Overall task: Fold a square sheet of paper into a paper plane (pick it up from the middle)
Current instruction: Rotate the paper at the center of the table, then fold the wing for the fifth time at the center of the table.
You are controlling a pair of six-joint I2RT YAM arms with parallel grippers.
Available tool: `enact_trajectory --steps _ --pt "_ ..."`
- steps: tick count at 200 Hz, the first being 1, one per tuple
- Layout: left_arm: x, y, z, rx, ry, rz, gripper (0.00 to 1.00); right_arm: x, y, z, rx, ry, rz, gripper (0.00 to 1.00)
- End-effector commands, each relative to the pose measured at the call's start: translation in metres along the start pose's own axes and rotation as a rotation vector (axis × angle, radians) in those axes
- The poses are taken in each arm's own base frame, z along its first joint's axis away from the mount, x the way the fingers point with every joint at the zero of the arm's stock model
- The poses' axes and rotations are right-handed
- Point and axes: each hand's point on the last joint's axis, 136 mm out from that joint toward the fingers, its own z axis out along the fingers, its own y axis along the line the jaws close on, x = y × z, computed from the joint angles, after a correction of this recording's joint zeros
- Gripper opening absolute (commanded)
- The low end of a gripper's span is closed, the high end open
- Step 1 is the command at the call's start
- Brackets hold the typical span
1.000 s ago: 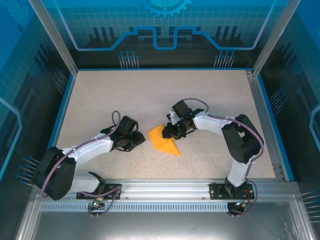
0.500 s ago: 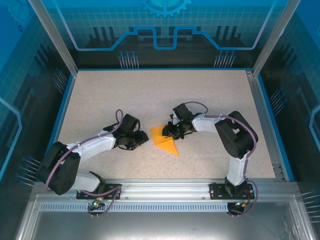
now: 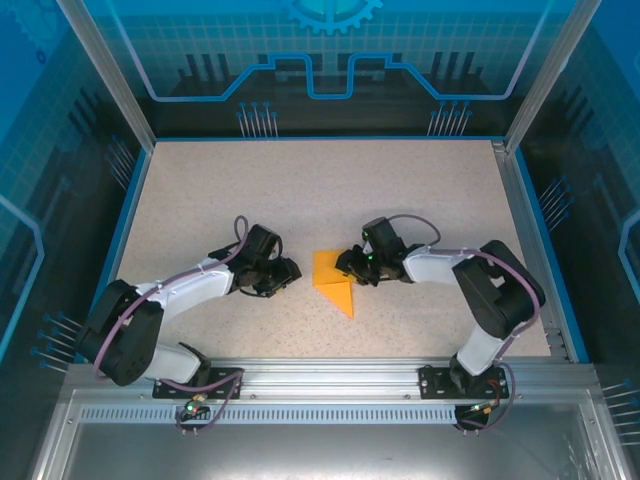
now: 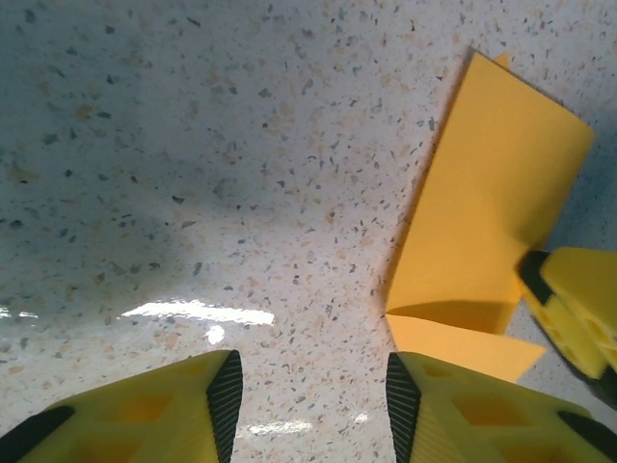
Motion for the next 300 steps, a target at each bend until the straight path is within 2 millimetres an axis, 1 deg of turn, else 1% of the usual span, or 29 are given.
enact_trajectory --steps 1,20,28,33,39,46,52,55,62,74,80,97,135,167,191,215,229,246,266,278,300 --pt "-0.001 -0.013 0.001 0.039 0.026 0.035 0.49 -0.011 0.012 -0.035 0.045 -0.036 -0.167 0.37" --pt "0.0 -0.017 0.003 0.051 0.039 0.037 0.49 -0.013 0.022 -0.055 0.01 -0.08 -0.276 0.41" --pt "0.0 -0.018 0.003 0.057 0.04 0.037 0.49 -0.011 0.023 -0.058 -0.006 -0.095 -0.311 0.43" --pt "-0.001 -0.02 0.003 0.063 0.04 0.036 0.49 -0.008 0.027 -0.058 -0.038 -0.096 -0.35 0.43" --pt "0.0 -0.021 0.003 0.069 0.042 0.038 0.49 -0.001 0.031 -0.059 -0.071 -0.067 -0.388 0.42" --pt "-0.001 -0.022 0.003 0.075 0.042 0.039 0.5 0.006 0.031 -0.06 -0.067 -0.024 -0.413 0.38" --pt "-0.001 -0.024 0.003 0.079 0.043 0.04 0.5 0.013 0.023 -0.06 -0.032 0.023 -0.4 0.36" --pt "-0.001 -0.025 0.003 0.081 0.044 0.042 0.5 0.017 0.019 -0.059 -0.019 0.049 -0.393 0.35" --pt "-0.001 -0.025 0.003 0.085 0.047 0.042 0.5 0.025 0.017 -0.056 -0.028 0.089 -0.393 0.31" --pt "-0.001 -0.028 0.005 0.094 0.053 0.043 0.5 0.039 0.022 -0.052 -0.084 0.136 -0.405 0.3" --pt "0.0 -0.029 0.006 0.095 0.058 0.041 0.5 0.043 0.024 -0.05 -0.095 0.143 -0.407 0.3" --pt "0.0 -0.032 0.009 0.104 0.071 0.038 0.5 0.05 0.016 -0.042 -0.066 0.17 -0.39 0.28" --pt "0.0 -0.036 0.015 0.108 0.096 0.029 0.5 0.053 0.004 -0.024 -0.026 0.211 -0.34 0.23" --pt "0.0 -0.036 0.017 0.106 0.103 0.028 0.5 0.054 0.003 -0.014 -0.038 0.244 -0.324 0.22" --pt "0.001 -0.037 0.02 0.111 0.117 0.026 0.51 0.051 -0.007 -0.01 -0.017 0.251 -0.305 0.2" --pt "0.002 -0.041 0.022 0.121 0.127 0.026 0.51 0.049 -0.026 -0.006 0.005 0.26 -0.261 0.19" --pt "0.002 -0.043 0.023 0.128 0.135 0.031 0.51 0.047 -0.034 -0.005 -0.013 0.257 -0.235 0.2" --pt "0.002 -0.045 0.025 0.125 0.138 0.032 0.51 0.049 -0.042 0.0 -0.033 0.281 -0.197 0.19" --pt "0.004 -0.048 0.027 0.125 0.15 0.038 0.51 0.053 -0.06 0.005 -0.026 0.297 -0.139 0.18" --pt "0.004 -0.049 0.028 0.124 0.153 0.04 0.51 0.053 -0.068 0.007 -0.029 0.296 -0.11 0.19" --pt "0.006 -0.053 0.031 0.125 0.159 0.042 0.52 0.054 -0.078 0.009 -0.014 0.297 -0.086 0.18"
